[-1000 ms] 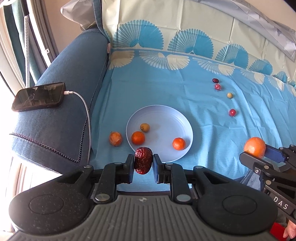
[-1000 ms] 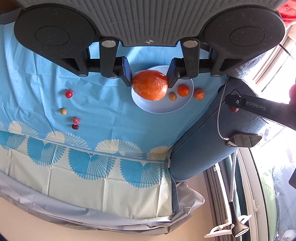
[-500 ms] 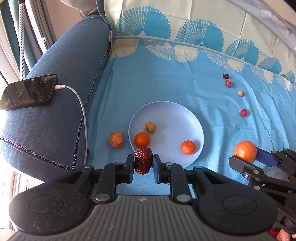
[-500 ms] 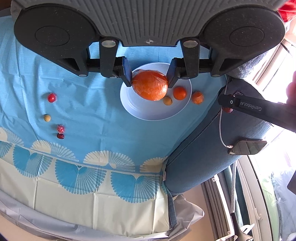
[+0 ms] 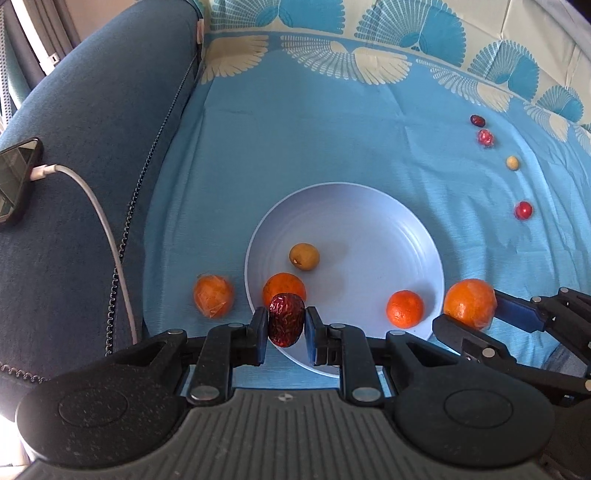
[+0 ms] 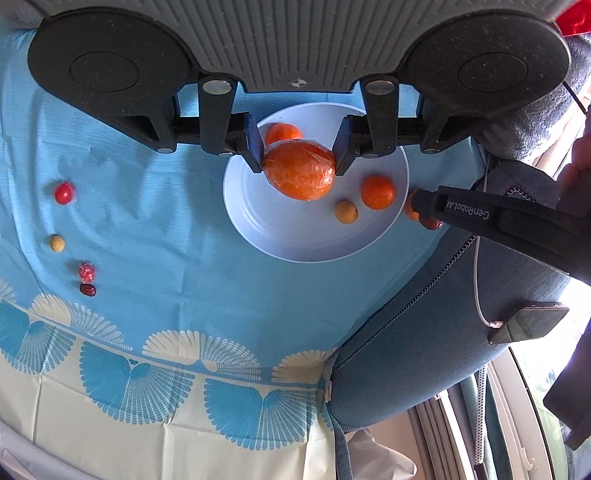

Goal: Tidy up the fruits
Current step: 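Open both tools to drop the date and netted fruit onto the plate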

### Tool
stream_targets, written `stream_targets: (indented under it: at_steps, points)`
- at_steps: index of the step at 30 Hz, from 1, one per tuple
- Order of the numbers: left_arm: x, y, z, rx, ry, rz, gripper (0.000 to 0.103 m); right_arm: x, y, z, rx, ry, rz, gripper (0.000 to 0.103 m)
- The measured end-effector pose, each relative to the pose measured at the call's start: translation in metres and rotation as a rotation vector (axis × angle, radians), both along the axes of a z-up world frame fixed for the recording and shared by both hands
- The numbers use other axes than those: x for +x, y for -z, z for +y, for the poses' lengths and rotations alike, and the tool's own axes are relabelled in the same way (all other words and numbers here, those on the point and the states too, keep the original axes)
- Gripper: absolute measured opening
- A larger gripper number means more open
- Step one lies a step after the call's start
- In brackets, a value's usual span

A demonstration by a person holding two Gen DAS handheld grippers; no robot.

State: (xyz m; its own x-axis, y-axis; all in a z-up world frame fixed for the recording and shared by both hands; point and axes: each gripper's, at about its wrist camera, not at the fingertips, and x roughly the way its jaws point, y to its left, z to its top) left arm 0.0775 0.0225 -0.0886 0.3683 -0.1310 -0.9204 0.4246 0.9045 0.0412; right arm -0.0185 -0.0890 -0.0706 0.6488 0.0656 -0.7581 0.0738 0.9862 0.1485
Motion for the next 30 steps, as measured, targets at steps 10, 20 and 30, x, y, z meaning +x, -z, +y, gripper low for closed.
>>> stream_targets:
  at_steps: [10,20,30]
  points:
    - [0.029,0.037,-0.008,0.046,-0.008,0.029,0.023,0.033,0.028,0.0,-0.002,-0.038,0.055,0.043]
    - [0.015,0.008,0.0,0.06,-0.007,-0.085,0.103,0.037,0.01,0.005,-0.027,-0.064,0.021,0.093]
    - [-0.058,-0.029,0.04,0.056,-0.047,-0.077,0.103,-0.044,-0.025,0.013,-0.005,-0.044,0.071,0.1]
